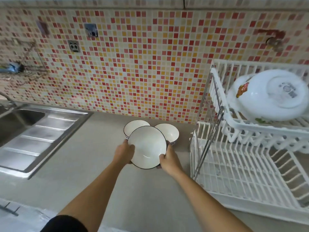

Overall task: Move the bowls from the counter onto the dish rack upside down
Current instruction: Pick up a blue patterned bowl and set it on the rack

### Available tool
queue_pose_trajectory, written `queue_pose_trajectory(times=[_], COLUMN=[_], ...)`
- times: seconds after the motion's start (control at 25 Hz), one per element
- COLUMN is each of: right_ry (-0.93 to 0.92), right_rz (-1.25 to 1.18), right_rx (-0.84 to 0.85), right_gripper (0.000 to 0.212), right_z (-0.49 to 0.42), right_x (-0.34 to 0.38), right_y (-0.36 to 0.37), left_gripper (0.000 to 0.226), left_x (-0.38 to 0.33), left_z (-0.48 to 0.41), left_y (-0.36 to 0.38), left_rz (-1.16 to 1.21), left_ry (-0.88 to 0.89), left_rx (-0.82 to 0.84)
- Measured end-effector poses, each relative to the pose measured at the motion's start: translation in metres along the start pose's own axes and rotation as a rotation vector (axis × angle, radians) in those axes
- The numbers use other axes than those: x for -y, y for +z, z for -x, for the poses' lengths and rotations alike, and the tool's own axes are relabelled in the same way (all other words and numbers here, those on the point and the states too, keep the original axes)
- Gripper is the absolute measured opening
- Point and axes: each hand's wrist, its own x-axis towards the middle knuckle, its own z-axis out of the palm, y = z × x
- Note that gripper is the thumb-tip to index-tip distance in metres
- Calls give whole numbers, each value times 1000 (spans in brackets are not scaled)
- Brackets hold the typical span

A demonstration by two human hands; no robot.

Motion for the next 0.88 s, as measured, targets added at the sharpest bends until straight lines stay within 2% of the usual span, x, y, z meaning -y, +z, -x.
queue_pose_trajectory(times=[0.12,0.28,0.36,0.48,0.6,0.72,0.88], right_ry=[-224,-450,-584,-712,-732,-728,-833], right_rz=[80,208,251,334,377,314,415], right_rx=[-117,-305,-390,-495,-443,-450,-603], right_gripper=[58,61,62,63,67,65,62], right_z=[21,56,79,112,132,146,150], right_x=[72,158,191,221,228,213,171], right_y=[-18,-64,-95,-152,-216,-285,-374], left_gripper=[36,18,20,23,17,19,15], left_x=[-41,-95,-123,-164,-204,-249,-308], left_z=[14,48,69,107,145,181,211], left_y=[-54,-101,-112,-113,-102,-74,-26], left_rz=[112,324,450,620,716,706,523], left_ry=[163,441,533,701,869,1016,1078], left_rx=[-155,-343,-374,-328,-281,-201,53])
